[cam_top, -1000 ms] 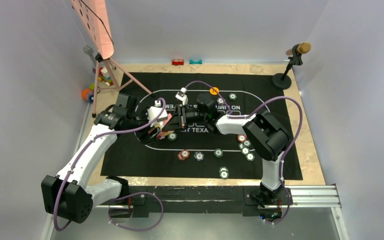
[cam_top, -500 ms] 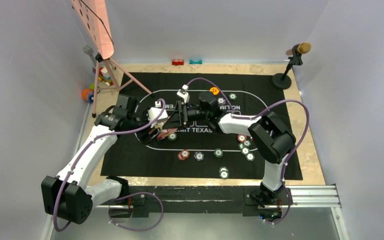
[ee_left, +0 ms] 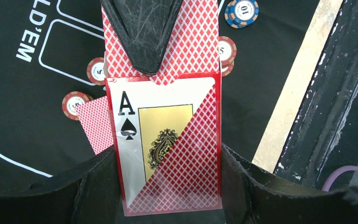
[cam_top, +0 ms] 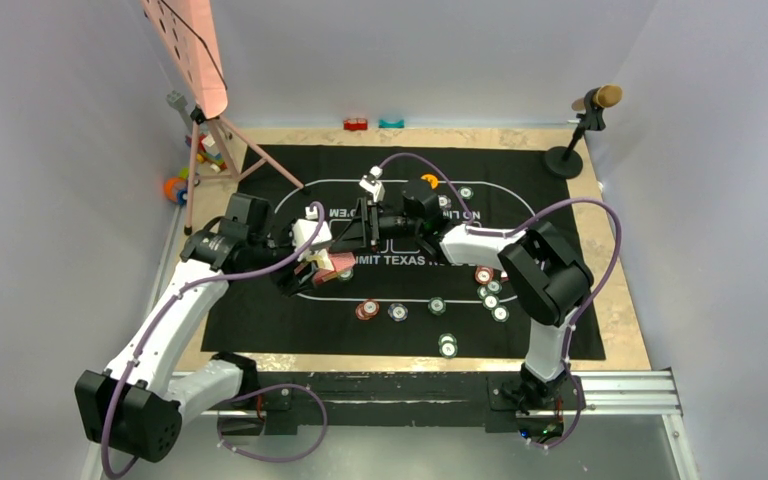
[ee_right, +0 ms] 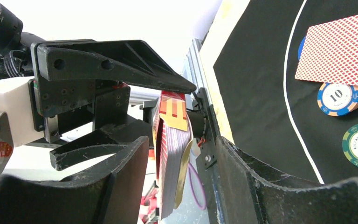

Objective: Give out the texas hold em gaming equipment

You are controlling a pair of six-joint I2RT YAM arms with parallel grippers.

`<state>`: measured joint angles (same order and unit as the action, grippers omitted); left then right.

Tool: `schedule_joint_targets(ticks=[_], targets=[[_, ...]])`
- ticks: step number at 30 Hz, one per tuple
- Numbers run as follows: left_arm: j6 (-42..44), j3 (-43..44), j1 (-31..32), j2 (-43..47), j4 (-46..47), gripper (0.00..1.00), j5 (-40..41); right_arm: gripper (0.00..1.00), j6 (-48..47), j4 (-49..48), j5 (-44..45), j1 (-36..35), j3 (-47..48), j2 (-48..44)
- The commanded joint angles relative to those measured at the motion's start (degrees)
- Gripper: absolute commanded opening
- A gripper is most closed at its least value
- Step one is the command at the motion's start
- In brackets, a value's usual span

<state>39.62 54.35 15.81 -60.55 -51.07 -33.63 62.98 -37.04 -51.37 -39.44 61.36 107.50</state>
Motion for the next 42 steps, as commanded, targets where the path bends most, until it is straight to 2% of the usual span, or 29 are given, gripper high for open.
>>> schedule_joint_targets(ticks=[1,3,5,10,13,17,19,22,23,30,37,42], targets=[[-0.7,0.0,0.1,-0.2,3.1,0.53,-2.4,0.59,0.4,-2.6,-0.2,-0.9,1.3,-1.8],[-0.8,0.6,0.1,-1.1,3.8,0.53,-1.6,0.58,0.4,-2.2,-0.3,-1.3,1.8,-1.3],[-0.9,1.1,0.1,-1.8,4.7,0.54,-1.2,0.51,0.9,-2.1,-0.3,-1.8,2.2,-0.5],[-0.6,2.4,0.4,-2.9,5.4,0.59,-0.9,0.24,2.6,-3.9,-0.3,-2.0,2.4,0.6],[-0.1,1.5,1.1,-3.6,6.8,0.64,0.5,0.12,2.9,-3.7,-0.2,-2.0,2.7,0.7],[-0.5,0.3,1.9,-4.5,10.0,0.77,2.1,0.07,3.0,-3.7,-0.1,-2.0,2.5,0.8],[-0.6,0.1,2.4,-4.9,11.1,0.83,2.5,0.06,3.1,-3.7,0.0,-2.0,2.5,0.9],[-1.4,-0.5,3.6,-5.1,13.0,0.99,3.3,0.05,3.1,-3.5,0.4,-2.0,2.8,1.0],[-1.5,-0.6,4.0,-5.2,13.2,0.99,3.5,0.05,3.1,-3.4,0.4,-2.0,2.9,1.1],[-0.9,-3.3,4.8,-4.6,13.7,1.0,4.2,0.04,2.8,-2.3,0.6,-2.0,3.7,1.7],[0.5,-4.1,4.8,-2.5,10.9,0.79,5.2,0.04,1.8,-0.6,0.4,-1.9,4.1,1.8],[0.5,-3.9,4.7,-1.2,9.3,0.72,6.0,0.04,1.6,-0.1,0.6,-1.5,4.0,2.0]])
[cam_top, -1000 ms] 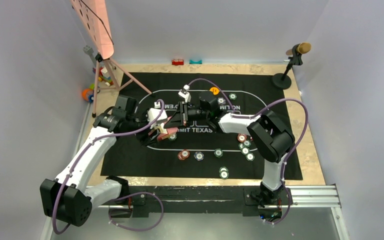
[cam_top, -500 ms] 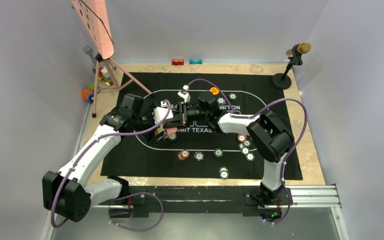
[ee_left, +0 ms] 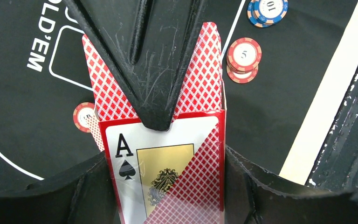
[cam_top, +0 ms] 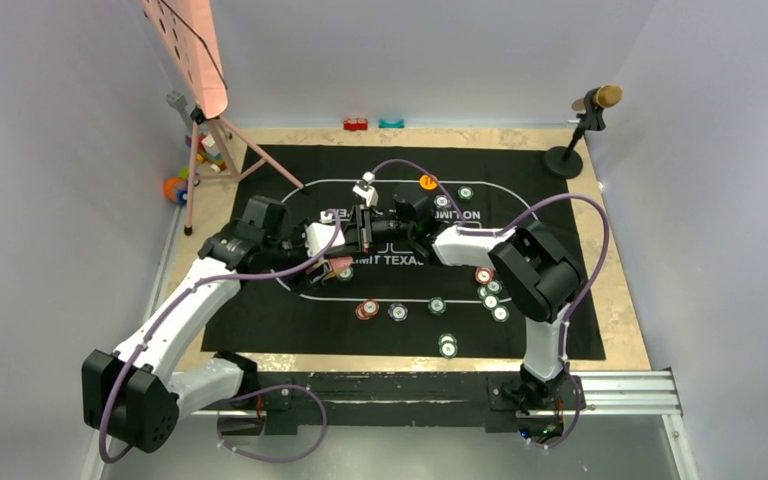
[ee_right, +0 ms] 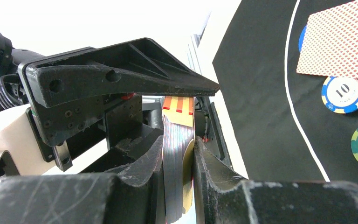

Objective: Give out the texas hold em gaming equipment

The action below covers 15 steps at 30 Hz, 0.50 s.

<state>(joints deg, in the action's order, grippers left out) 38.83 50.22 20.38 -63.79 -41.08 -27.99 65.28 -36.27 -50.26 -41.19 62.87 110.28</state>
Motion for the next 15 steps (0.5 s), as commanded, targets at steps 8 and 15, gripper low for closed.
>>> schedule_joint_targets(ticks=[8,15], targets=[[0.0,0.3,0.2,2.1,-0.6,0.61,-0.5,0.18,-1.2,-0.5,-0.5,0.2,2.2,-1.4],[-1.3,1.5,0.2,2.4,-1.3,0.58,-1.1,0.41,-3.0,1.6,-0.9,1.2,1.4,-1.7]])
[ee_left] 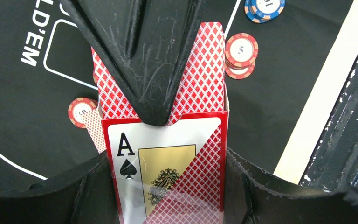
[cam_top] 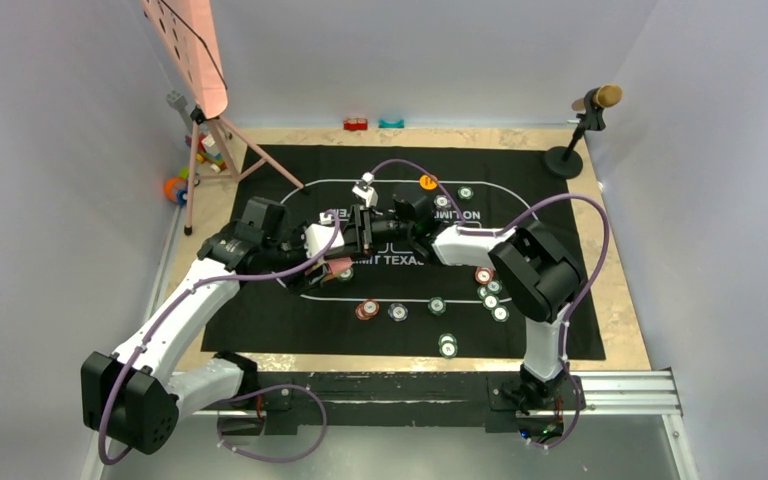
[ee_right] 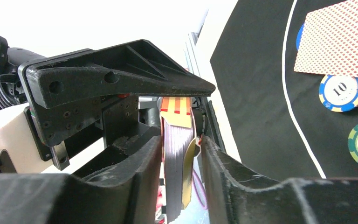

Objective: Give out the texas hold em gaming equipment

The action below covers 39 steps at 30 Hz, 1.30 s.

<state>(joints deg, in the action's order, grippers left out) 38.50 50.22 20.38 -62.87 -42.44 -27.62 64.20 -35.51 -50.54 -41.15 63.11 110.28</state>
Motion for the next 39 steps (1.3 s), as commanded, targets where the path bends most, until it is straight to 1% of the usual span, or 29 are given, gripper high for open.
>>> schedule_joint_targets(ticks=[1,4,8,12,17,19,26,30,32,34,39], targets=[[-1.1,1.8,0.2,1.5,-0.2,0.57,-1.7,0.44,-2.2,1.0,-0.6,1.6,0.6,-1.9],[-1.2,2.0,0.1,1.6,-0.7,0.56,-2.2,0.48,-3.3,1.7,-0.5,3.0,-0.5,-3.0],[-1.5,2.2,0.1,1.4,-0.9,0.56,-2.5,0.48,-6.4,5.7,0.6,3.3,0.1,-4.3],[-2.2,2.6,0.1,1.5,-0.7,0.55,-2.9,0.46,-7.7,7.0,0.7,3.3,-0.1,-4.8],[-2.5,2.4,0.1,1.3,-0.1,0.55,-3.0,0.47,-9.9,9.3,1.5,2.9,-0.1,-5.8],[-2.5,2.3,0.1,1.2,0.1,0.55,-2.9,0.48,-12.4,13.4,2.4,2.6,0.9,-6.4],[-2.6,2.9,0.1,0.9,0.1,0.56,-2.8,0.62,-15.9,19.1,3.4,0.0,4.5,-5.0],[-2.4,2.9,0.1,0.9,-0.1,0.56,-2.6,0.64,-16.0,18.6,3.1,-0.3,4.7,-4.9],[-2.4,2.8,0.1,1.1,-0.2,0.56,-2.5,0.64,-16.1,18.6,3.1,-0.3,4.5,-5.2],[-2.4,2.8,0.1,1.1,-0.1,0.56,-2.5,0.62,-16.1,18.8,3.0,-0.3,4.2,-5.3],[-2.6,3.0,0.1,1.3,-0.2,0.56,-2.5,0.52,-16.1,18.8,3.1,0.1,3.2,-6.1]])
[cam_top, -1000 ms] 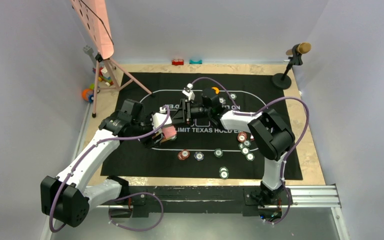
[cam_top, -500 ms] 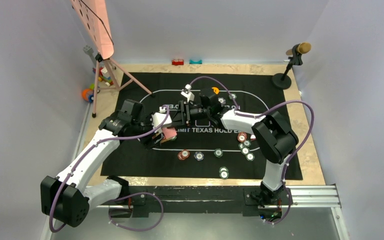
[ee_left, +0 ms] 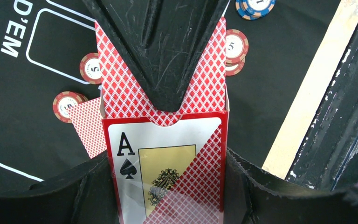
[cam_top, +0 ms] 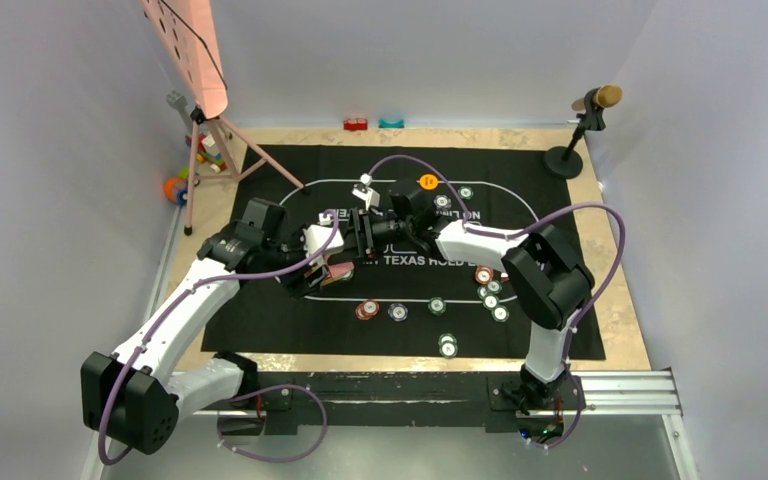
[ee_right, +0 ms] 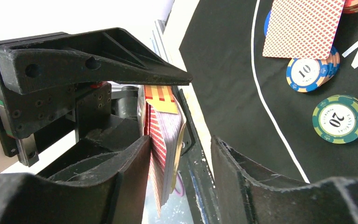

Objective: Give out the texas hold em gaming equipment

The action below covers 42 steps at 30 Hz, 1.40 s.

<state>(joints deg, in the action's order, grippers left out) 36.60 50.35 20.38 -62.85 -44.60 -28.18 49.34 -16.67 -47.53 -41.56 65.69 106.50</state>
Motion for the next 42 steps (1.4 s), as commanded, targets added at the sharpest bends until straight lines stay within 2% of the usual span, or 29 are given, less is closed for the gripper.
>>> schedule_joint_targets(ticks=[1,15,21,28,33,38,42], targets=[[-0.7,2.8,0.1,1.3,1.9,0.56,-2.0,0.51,-1.2,0.0,0.3,0.7,0.2,-2.7],[-1.1,3.1,0.1,1.3,2.0,0.56,-2.4,0.42,-1.9,0.6,0.9,4.5,-3.8,-6.9],[-1.0,2.9,0.0,1.4,2.1,0.56,-2.3,0.26,-2.4,1.7,1.0,6.3,-4.2,-8.7],[-0.8,2.7,-0.1,1.5,2.1,0.56,-2.1,0.2,-4.4,4.8,1.2,9.2,-4.5,-11.3],[-0.8,2.8,-0.2,1.2,2.1,0.56,-2.1,0.0,-5.5,6.9,0.9,12.4,-4.1,-12.6],[-0.6,3.1,-0.2,1.1,1.8,0.56,-1.7,0.0,-5.9,8.5,1.5,18.9,-3.7,-13.5],[-0.7,3.8,-0.2,0.7,0.7,0.56,-1.8,0.0,-7.1,12.5,7.8,25.1,-2.4,-12.6]])
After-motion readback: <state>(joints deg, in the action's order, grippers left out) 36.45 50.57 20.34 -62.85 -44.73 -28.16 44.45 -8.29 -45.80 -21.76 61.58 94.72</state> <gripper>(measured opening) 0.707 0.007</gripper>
